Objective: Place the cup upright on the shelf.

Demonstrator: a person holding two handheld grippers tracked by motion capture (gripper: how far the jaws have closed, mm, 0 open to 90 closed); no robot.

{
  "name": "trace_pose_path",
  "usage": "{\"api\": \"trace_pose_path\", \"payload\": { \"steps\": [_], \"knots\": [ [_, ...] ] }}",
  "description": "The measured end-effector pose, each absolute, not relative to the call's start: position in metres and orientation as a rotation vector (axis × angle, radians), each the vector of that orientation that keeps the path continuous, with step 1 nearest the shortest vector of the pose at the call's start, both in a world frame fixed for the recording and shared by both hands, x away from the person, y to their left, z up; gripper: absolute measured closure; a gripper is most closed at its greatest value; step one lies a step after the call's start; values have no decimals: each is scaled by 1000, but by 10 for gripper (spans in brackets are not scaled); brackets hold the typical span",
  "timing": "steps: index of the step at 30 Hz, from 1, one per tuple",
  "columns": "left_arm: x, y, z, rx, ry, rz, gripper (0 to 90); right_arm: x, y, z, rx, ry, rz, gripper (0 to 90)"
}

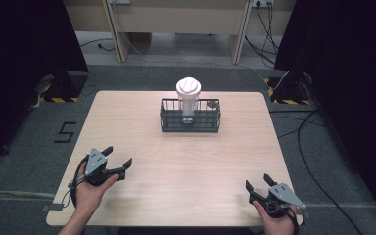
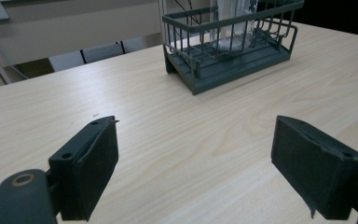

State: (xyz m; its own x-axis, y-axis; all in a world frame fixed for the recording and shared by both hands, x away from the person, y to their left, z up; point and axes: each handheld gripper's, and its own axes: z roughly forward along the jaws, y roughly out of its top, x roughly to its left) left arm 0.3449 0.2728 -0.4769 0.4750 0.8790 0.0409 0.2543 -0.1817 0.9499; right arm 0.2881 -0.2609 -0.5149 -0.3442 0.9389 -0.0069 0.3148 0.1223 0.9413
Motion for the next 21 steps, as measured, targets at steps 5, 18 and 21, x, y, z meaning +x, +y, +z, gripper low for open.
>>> {"api": "trace_pose_path", "payload": {
  "steps": [5, 18, 21],
  "knots": [
    [335, 278, -489, 1700, 1007, 754, 144, 288, -261, -515, 1220, 1753, 1229, 271],
    [321, 278, -505, 1638, 1026, 753, 145, 288, -261, -515, 1225, 1750, 1227, 269],
    [320, 278, -506, 1629, 1021, 755, 144, 288, -261, -515, 1230, 1747, 1225, 265]
  ]
}}
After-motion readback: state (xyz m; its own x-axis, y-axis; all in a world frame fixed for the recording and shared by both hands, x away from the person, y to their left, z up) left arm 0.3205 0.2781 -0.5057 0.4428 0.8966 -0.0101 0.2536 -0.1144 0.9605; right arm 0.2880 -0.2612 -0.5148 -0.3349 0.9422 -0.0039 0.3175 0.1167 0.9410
